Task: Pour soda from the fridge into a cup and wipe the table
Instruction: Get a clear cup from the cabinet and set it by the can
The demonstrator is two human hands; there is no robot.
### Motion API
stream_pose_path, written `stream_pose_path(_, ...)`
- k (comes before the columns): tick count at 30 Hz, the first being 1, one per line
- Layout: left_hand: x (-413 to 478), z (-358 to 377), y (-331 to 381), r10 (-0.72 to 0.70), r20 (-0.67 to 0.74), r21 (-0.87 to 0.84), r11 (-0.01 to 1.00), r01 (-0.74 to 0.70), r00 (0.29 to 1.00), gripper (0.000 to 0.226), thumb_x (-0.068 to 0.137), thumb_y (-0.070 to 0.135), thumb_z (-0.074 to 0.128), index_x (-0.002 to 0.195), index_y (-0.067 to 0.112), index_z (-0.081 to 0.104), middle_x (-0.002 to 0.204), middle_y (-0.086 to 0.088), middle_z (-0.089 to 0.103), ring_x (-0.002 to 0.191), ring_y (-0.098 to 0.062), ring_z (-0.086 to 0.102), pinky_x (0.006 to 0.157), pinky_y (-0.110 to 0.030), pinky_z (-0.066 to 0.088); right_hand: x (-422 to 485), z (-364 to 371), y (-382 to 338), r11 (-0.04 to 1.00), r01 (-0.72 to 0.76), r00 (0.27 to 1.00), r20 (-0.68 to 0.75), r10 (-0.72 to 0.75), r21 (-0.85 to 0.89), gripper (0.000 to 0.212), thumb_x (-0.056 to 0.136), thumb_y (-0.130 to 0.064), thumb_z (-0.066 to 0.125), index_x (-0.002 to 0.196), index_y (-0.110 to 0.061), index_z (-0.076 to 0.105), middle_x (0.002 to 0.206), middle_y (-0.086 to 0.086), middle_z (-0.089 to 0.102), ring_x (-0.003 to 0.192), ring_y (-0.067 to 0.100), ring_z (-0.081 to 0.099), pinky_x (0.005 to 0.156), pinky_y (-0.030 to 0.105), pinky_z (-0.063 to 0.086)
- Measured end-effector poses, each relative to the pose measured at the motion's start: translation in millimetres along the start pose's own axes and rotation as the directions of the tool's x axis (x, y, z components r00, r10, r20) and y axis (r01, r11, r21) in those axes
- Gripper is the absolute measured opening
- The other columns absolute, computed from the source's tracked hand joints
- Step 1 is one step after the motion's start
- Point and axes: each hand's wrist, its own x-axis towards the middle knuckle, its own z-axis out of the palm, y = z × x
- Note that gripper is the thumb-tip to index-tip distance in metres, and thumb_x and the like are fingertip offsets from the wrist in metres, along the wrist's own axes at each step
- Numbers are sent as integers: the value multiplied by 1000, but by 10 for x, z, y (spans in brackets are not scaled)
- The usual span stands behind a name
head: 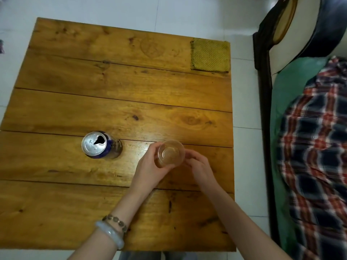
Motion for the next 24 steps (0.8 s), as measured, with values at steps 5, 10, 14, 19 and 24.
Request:
stream_pose_path(5, -30, -53, 23, 4, 26, 93, 996, -7, 1000, 74, 65, 20, 84, 126, 31, 43, 115, 22, 55, 104, 4, 52, 82, -6, 38, -8, -31, -48, 998, -12, 1000, -8, 12, -54, 41, 86, 12, 37, 101, -13, 66, 98, 0, 68, 97, 12, 63, 82, 22, 51)
stream_pose_path(10, -226, -250, 54, 4, 15, 164, 986, -6, 1000, 87, 73, 15, 78, 143, 26, 27, 141, 9, 43, 130, -4, 37, 104, -21, 30, -168, -134, -178, 984, -14, 992, -127, -9, -178, 42, 88, 6, 37, 116, -9, 64, 114, 2, 66, 109, 13, 59, 99, 37, 47)
stream_pose_path(14, -472, -495, 275, 30, 3, 177, 984, -30, 1000, 82, 79, 17, 73, 144, 27, 25, 145, 10, 38, 132, -4, 32, 108, -23, 28, -482, -77, -423, 952, 124, 978, -126, -165, -281, 39, 92, 4, 40, 120, -14, 61, 112, -4, 64, 89, -3, 56, 81, 23, 50)
stream_pose_path(19, -746, -817, 529, 132, -37, 236, 964, -120, 990, 82, 80, 19, 73, 145, 29, 25, 144, 16, 33, 129, 3, 28, 108, -22, 26, -724, 228, -716, 883, 327, 935, -23, -355, -338, 38, 91, 3, 48, 117, -20, 61, 111, -11, 63, 100, -1, 58, 85, 19, 48)
stream_pose_path(24, -920, -1203, 507, 208, -160, 279, 947, -158, 965, 80, 76, 17, 76, 143, 21, 32, 131, 24, 37, 121, 11, 30, 99, -4, 23, -726, 748, -809, 803, 445, 892, 115, -438, -396, 37, 90, 4, 49, 118, -16, 62, 109, -12, 61, 97, -10, 54, 85, 7, 39)
